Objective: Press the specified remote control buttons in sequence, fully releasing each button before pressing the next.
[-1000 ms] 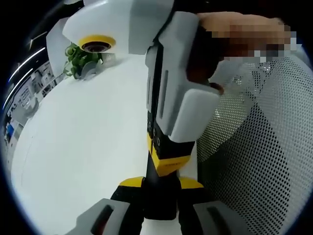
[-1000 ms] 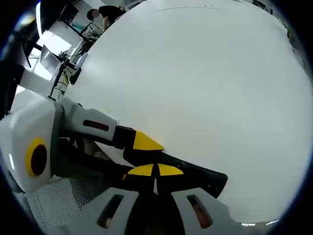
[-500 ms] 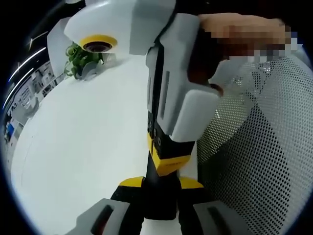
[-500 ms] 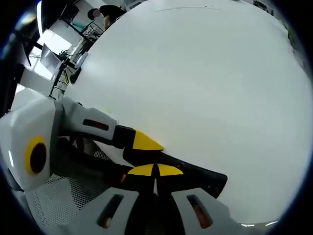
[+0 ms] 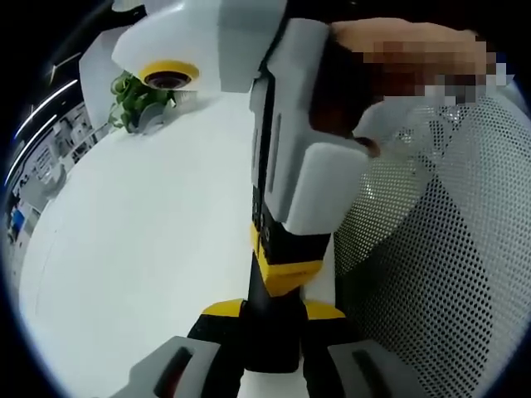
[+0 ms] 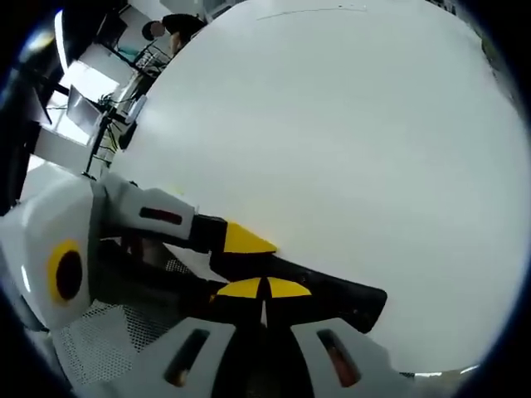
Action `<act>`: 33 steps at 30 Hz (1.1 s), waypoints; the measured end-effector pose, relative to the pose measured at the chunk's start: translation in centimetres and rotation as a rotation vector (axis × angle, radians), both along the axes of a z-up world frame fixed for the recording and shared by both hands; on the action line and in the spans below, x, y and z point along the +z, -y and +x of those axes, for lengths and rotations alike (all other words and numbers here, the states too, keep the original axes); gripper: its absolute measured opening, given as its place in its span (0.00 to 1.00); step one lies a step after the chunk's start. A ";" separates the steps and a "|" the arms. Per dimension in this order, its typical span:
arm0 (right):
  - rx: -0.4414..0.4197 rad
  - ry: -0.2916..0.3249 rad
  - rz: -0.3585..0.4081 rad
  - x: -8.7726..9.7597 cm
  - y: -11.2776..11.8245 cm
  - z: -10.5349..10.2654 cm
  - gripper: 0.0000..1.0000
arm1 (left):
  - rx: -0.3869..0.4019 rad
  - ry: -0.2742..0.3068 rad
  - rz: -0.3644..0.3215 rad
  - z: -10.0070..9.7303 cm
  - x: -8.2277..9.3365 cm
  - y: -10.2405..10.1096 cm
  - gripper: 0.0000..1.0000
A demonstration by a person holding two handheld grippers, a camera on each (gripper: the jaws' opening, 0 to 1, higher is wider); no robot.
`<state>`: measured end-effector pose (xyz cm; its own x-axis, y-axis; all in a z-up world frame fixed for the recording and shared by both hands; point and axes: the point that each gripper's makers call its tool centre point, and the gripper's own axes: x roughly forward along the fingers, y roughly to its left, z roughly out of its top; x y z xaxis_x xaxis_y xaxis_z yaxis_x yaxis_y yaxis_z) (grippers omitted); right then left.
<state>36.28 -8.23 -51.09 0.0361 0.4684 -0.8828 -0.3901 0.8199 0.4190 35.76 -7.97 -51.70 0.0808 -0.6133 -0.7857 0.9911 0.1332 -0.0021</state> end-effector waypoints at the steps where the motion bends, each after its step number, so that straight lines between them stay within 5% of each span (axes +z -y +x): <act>1: -0.014 0.019 0.006 0.3 0.2 0.4 0.00 | 0.000 0.000 0.000 0.0 0.0 0.0 0.25; 8: -0.225 0.085 0.220 4.5 0.8 3.1 0.00 | -0.002 0.001 0.002 -0.1 0.0 0.0 0.25; 13: -0.270 0.242 0.288 7.7 2.2 4.6 0.00 | 0.020 0.001 0.005 0.3 0.0 -0.1 0.32; 17: -0.241 0.478 0.286 12.1 3.2 5.3 0.00 | -0.004 -0.004 0.008 -0.2 0.0 -0.3 0.34; 18: -0.244 0.491 0.289 12.6 3.2 5.2 0.01 | -0.003 -0.005 0.008 -0.2 0.0 -0.3 0.34; 22: -0.229 0.741 0.255 16.9 5.2 4.6 0.11 | -0.003 -0.005 0.015 -0.2 0.0 -0.2 0.34; 27: -0.310 0.923 0.264 20.6 7.6 3.5 0.33 | 0.003 -0.004 0.017 -0.2 0.0 -0.2 0.34; 33: -0.308 1.047 0.185 22.0 9.1 2.6 0.66 | 0.002 -0.005 0.012 -0.2 0.0 -0.1 0.34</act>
